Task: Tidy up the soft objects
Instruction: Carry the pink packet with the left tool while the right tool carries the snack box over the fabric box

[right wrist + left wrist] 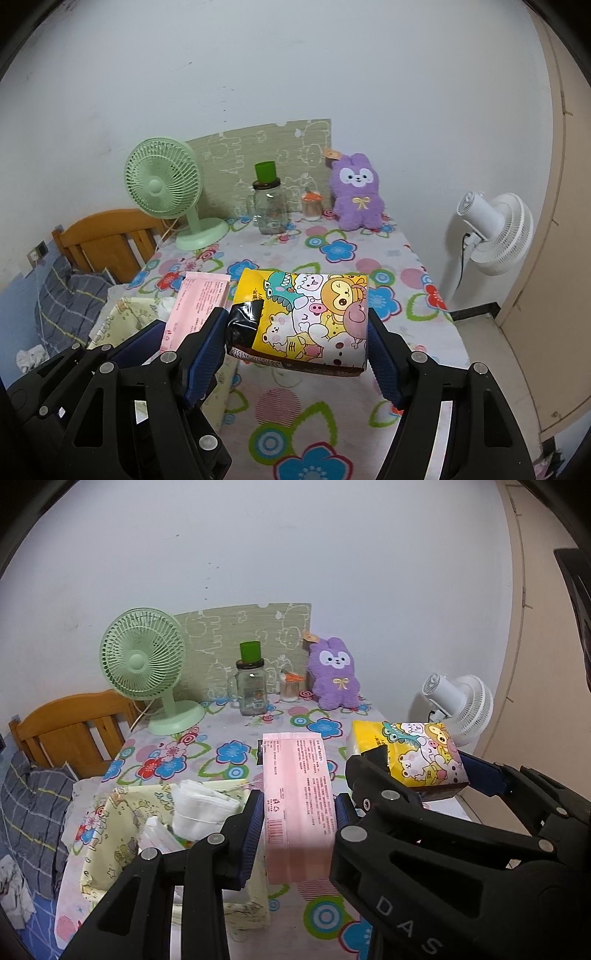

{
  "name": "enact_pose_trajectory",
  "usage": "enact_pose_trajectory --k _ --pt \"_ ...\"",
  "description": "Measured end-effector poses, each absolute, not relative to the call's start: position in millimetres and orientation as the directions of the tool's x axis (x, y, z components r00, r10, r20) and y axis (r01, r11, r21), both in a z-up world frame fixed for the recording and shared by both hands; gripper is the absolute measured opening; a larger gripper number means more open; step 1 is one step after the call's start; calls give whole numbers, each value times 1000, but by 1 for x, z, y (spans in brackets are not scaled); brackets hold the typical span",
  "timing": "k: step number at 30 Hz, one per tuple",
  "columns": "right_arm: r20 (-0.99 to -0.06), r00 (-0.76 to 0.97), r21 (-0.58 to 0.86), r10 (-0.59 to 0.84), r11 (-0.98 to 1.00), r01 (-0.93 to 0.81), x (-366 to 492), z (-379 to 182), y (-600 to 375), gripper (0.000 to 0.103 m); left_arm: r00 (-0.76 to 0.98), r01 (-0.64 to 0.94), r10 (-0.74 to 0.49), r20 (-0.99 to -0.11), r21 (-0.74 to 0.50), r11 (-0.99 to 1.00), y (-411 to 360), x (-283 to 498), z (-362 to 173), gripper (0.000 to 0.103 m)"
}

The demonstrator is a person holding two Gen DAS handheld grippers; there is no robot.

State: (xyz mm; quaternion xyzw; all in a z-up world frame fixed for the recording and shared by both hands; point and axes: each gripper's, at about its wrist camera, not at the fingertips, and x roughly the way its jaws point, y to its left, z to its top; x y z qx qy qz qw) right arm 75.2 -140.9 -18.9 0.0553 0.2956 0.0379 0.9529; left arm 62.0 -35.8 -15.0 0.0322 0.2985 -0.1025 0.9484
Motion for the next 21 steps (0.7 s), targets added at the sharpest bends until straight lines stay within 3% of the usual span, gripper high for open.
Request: enact_pose_trajectory --k 21 --pt "-577 794 140 193 981 -137 108 -29 -75 74 795 142 -120 -594 -10 990 26 86 -28 40"
